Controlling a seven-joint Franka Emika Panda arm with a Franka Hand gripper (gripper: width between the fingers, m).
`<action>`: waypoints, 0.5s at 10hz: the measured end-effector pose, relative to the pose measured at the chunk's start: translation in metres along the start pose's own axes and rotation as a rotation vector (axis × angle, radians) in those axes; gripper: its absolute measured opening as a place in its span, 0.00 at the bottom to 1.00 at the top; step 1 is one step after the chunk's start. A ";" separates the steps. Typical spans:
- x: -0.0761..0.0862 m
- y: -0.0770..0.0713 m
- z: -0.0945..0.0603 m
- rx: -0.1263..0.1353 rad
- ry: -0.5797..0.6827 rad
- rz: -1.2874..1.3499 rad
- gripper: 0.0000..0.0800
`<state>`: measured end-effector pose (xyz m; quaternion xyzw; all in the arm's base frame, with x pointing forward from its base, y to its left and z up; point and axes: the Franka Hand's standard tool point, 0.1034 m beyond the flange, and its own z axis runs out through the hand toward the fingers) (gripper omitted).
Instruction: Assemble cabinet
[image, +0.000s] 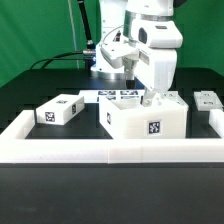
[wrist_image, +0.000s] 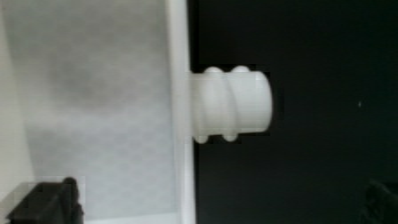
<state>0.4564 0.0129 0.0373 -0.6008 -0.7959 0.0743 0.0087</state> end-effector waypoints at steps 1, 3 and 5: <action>0.002 0.002 0.006 0.008 0.004 0.003 1.00; 0.002 0.008 0.009 0.009 0.004 0.001 1.00; 0.001 0.009 0.009 0.010 0.004 0.004 0.85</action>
Offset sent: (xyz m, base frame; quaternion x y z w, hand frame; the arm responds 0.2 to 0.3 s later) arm 0.0097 -0.0007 -0.0011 0.0136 -0.0037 0.0016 0.9999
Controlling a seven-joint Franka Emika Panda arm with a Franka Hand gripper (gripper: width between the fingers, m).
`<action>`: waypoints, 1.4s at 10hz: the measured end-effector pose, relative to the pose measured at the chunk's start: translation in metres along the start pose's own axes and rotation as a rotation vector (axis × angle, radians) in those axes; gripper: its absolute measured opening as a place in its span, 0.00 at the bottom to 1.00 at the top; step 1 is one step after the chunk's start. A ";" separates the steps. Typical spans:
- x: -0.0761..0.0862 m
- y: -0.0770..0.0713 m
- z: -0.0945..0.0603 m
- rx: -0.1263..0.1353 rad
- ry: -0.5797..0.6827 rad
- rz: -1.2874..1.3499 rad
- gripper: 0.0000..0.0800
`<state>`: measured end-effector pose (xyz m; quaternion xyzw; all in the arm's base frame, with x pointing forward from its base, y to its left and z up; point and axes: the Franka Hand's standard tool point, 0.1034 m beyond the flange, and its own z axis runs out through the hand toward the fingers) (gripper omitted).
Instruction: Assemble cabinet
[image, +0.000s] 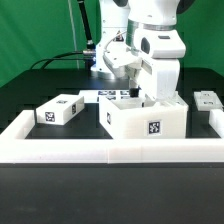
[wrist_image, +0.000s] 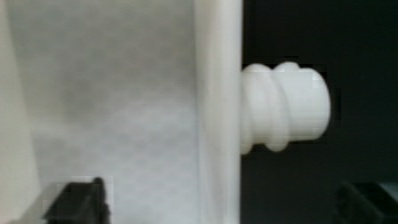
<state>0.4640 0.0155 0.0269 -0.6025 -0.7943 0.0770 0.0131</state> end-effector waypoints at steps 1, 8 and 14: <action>0.000 0.000 0.000 0.000 0.000 0.001 0.62; -0.001 0.001 -0.001 -0.007 0.000 0.003 0.06; 0.016 0.012 -0.003 -0.017 0.002 0.137 0.06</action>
Offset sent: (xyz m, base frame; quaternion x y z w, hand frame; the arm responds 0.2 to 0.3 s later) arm 0.0000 0.0000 0.0000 0.0000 0.0000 0.0000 1.0000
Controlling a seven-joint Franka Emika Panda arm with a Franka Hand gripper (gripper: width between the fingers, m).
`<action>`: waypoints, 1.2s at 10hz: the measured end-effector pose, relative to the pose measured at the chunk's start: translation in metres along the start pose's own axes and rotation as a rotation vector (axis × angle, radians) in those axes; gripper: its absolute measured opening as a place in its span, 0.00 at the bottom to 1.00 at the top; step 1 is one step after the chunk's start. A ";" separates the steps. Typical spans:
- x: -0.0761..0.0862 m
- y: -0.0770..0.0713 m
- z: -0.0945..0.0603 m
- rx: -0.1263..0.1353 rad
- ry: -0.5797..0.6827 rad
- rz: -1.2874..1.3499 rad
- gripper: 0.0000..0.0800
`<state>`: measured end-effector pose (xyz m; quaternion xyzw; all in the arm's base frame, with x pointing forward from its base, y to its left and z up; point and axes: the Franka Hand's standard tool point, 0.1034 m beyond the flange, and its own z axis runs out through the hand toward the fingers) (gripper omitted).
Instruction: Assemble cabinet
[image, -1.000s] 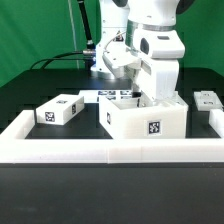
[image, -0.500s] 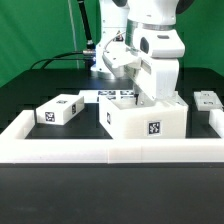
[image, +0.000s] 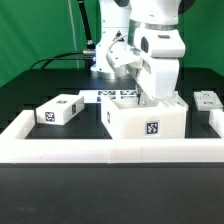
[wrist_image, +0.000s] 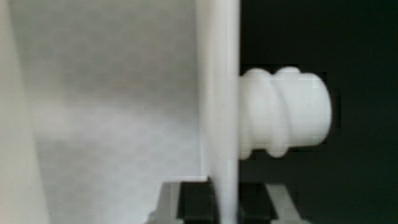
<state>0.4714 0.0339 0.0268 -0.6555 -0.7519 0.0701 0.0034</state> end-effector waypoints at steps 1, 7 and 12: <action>0.008 0.006 -0.001 -0.008 0.000 0.034 0.06; 0.052 0.046 -0.010 -0.055 0.018 0.118 0.05; 0.070 0.059 -0.012 -0.060 0.019 0.201 0.05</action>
Offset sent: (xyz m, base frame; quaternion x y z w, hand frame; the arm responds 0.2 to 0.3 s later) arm 0.0177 0.0373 -0.0104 -0.0049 0.0200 0.0346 0.9992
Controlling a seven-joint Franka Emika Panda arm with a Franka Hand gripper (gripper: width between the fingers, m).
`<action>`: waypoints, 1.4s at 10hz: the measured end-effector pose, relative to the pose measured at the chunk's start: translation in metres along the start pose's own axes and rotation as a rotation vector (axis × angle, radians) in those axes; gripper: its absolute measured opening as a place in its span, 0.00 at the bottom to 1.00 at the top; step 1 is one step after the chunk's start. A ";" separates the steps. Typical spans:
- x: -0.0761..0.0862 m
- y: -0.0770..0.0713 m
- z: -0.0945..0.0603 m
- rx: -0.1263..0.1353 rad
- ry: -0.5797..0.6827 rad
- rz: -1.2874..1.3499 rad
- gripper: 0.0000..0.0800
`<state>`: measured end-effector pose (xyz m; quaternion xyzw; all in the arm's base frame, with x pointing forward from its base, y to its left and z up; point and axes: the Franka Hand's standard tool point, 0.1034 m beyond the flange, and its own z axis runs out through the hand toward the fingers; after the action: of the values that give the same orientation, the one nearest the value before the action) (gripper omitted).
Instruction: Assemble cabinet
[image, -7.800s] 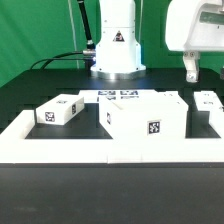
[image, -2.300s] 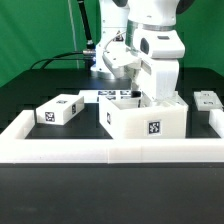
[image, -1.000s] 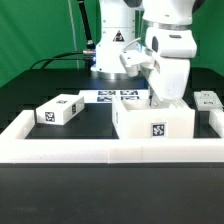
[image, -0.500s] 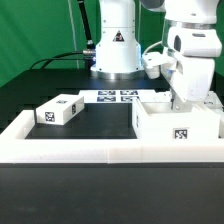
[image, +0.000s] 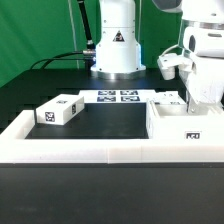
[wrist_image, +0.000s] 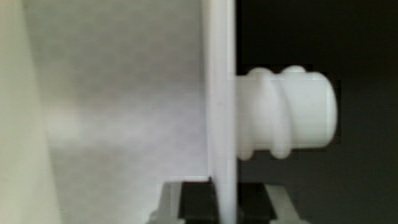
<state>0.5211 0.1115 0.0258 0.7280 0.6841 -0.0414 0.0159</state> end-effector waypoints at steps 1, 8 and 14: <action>0.000 0.000 0.000 0.000 0.000 0.000 0.05; -0.001 -0.001 -0.001 -0.003 0.001 0.003 0.76; 0.003 -0.039 -0.043 -0.031 -0.003 0.087 1.00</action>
Offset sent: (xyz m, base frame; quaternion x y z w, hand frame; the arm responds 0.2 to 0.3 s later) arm 0.0000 0.0000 0.0000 0.0000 0.0000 0.0000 1.0000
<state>0.4839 0.1203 0.0693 0.7568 0.6523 -0.0309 0.0300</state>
